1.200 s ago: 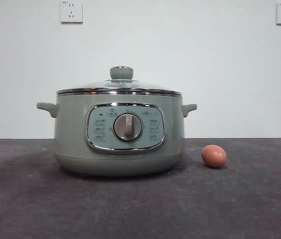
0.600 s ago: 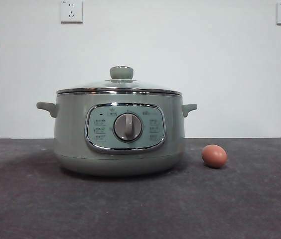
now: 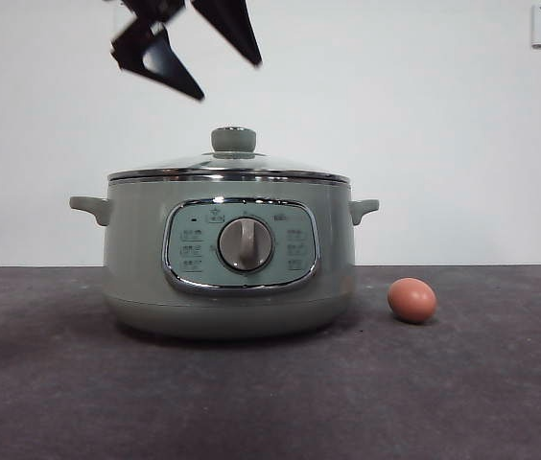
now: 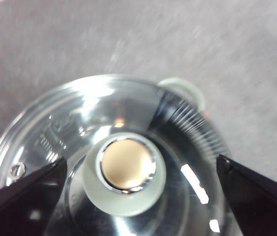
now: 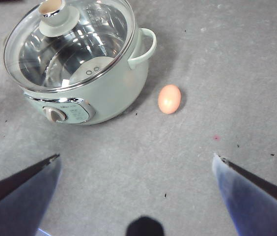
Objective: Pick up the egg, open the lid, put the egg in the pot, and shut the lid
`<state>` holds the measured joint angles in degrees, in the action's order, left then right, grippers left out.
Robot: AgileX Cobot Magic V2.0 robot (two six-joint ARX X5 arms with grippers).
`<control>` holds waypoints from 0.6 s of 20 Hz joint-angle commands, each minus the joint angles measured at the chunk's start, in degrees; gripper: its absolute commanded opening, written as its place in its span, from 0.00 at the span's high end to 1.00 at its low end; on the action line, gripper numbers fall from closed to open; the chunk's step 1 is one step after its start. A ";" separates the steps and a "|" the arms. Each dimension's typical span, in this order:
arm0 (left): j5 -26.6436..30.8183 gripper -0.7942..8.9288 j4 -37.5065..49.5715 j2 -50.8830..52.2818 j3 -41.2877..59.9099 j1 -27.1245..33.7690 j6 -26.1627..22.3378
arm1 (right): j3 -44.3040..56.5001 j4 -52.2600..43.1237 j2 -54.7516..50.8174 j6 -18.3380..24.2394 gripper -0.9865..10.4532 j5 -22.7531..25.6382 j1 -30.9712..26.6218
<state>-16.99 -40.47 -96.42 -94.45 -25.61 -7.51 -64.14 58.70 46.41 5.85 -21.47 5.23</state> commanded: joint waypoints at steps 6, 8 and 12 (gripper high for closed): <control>3.04 0.24 1.81 -5.51 -0.11 -0.39 -0.63 | -0.22 -0.59 0.09 0.20 0.39 -0.22 0.00; 4.33 0.24 2.03 -6.08 -0.11 -0.61 -0.59 | -0.22 -0.52 0.31 0.20 0.39 -0.22 0.00; 4.66 0.25 2.43 -7.10 -0.11 -1.20 -0.20 | -0.22 -0.63 0.70 0.17 0.39 -0.22 0.00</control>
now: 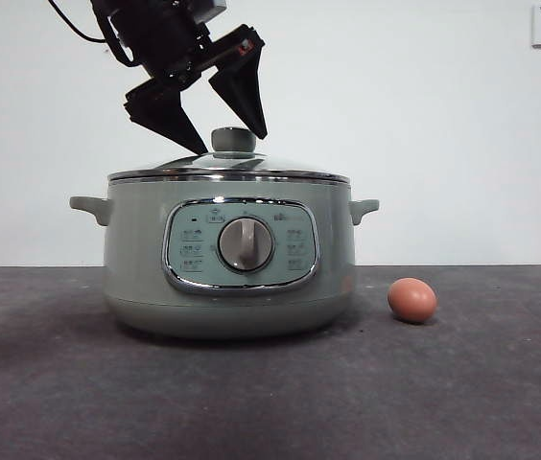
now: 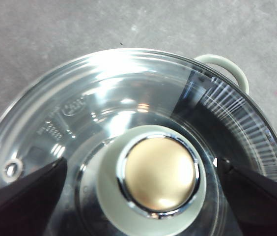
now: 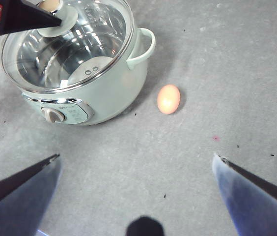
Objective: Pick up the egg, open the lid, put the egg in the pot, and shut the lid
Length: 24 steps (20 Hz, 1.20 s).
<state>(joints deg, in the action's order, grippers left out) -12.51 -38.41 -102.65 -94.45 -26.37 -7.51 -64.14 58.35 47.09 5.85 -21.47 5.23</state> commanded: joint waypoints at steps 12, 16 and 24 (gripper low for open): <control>0.09 0.77 -1.42 -0.87 -0.11 -0.74 0.04 | -0.22 -0.59 0.02 0.17 0.39 -0.20 0.00; 0.07 0.93 -1.40 -0.87 -0.11 -0.74 0.46 | -0.22 -0.50 0.07 0.17 0.39 -0.20 0.00; -1.53 0.93 -1.16 0.26 -2.01 -0.70 0.44 | -0.22 -0.55 1.09 0.17 0.39 -0.20 0.00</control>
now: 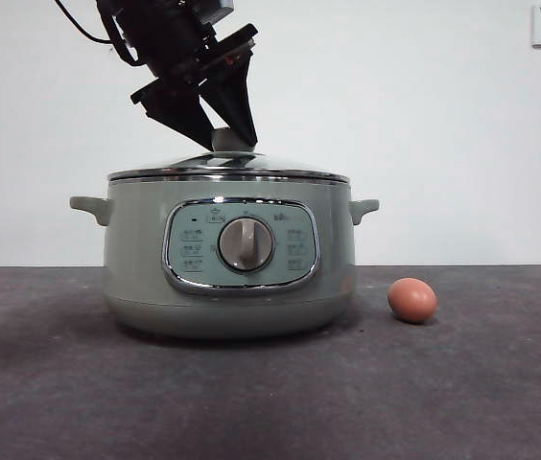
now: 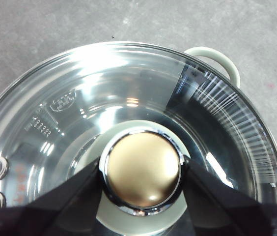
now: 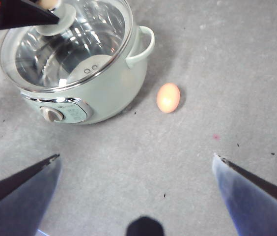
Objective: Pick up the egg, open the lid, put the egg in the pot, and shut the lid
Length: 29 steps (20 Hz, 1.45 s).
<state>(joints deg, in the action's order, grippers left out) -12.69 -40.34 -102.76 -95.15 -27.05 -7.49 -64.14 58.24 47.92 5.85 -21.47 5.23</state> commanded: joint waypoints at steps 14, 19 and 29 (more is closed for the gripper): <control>-2.40 0.93 -6.47 14.78 -12.92 3.85 0.22 | -0.22 -8.48 10.86 -0.22 0.39 0.44 0.00; -2.27 0.93 -13.66 26.40 -12.92 9.88 -0.57 | -0.22 -16.06 22.21 -1.16 0.39 0.48 1.18; -2.29 0.93 -28.13 39.82 -12.92 12.87 -1.14 | -0.22 -31.87 46.42 -0.04 0.39 9.92 10.01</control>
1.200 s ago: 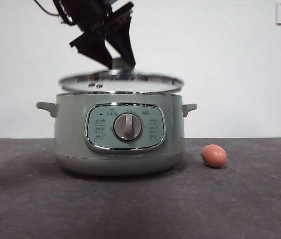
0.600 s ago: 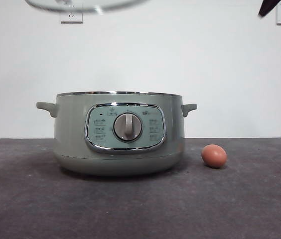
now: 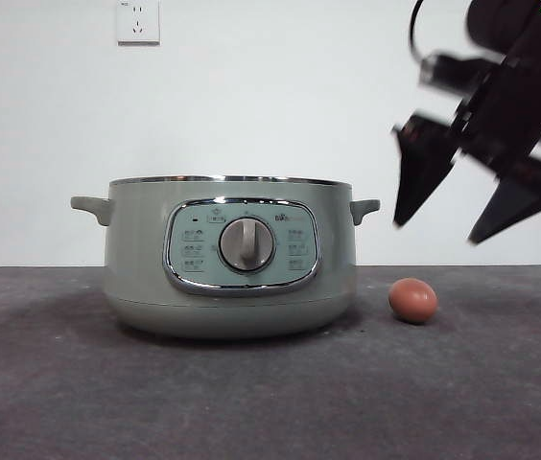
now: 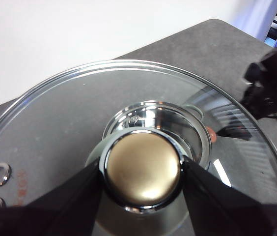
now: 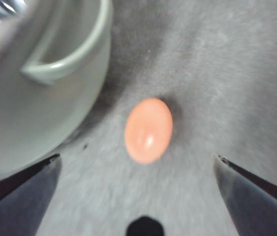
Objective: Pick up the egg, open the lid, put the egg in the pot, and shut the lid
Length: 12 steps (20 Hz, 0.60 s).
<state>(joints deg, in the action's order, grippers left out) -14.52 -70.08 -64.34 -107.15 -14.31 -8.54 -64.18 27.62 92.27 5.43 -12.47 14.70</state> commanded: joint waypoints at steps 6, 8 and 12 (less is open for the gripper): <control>-0.44 0.93 -1.51 4.81 -0.92 0.13 0.81 | -0.17 -6.75 8.79 0.63 0.39 3.32 1.49; -0.44 0.93 -2.51 5.18 -0.92 0.13 0.81 | -0.17 -7.96 9.79 0.57 0.40 3.32 1.49; -0.44 0.93 -2.84 5.25 -0.92 0.13 0.81 | -0.17 -8.07 11.78 0.57 0.53 3.30 1.51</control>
<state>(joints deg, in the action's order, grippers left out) -14.50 -75.50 -59.79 -107.15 -14.31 -8.29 -64.18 19.77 103.26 5.67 -9.19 16.12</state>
